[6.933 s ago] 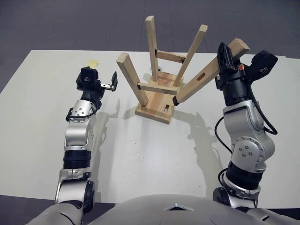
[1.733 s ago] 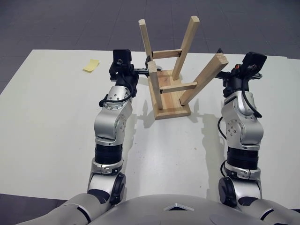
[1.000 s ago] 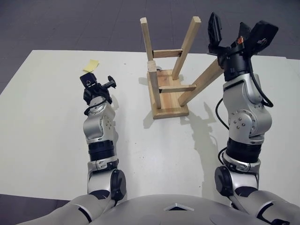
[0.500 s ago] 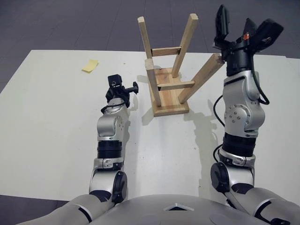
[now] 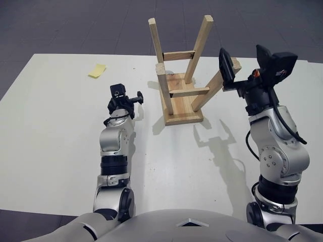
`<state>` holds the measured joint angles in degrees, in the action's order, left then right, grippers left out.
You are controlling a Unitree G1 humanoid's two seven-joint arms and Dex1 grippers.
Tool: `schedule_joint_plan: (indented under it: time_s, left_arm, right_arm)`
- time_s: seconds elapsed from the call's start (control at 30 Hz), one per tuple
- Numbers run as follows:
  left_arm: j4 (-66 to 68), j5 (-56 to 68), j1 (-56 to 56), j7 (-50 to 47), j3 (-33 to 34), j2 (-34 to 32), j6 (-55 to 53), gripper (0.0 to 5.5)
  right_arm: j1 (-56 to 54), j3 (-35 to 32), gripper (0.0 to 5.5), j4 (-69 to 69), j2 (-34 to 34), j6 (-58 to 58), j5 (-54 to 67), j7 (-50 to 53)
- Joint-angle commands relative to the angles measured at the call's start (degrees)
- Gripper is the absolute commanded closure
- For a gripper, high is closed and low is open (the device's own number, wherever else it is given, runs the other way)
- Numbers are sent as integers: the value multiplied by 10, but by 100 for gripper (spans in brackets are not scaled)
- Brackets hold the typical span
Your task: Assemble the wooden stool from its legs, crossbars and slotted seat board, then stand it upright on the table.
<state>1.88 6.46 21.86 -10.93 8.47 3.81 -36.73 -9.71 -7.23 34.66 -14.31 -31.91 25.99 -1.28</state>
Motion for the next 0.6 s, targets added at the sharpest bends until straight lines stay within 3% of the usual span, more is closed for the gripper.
schedule_joint_plan:
  time_s: [0.03, 0.43, 0.6]
  left_arm:
    - [-9, -6, -5, 1, -9, -2, -15, 10]
    - [0, -10, 3, 0, -10, 0, -13, 10]
    - [2, -11, 8, 2, -10, -3, -14, 10]
  right_arm:
    - [20, 7, 85, -10, 31, -27, 6, 19]
    - [-2, -90, 292, -56, 132, -109, 154, 93]
    - [-19, -156, 362, -96, 182, -127, 281, 165]
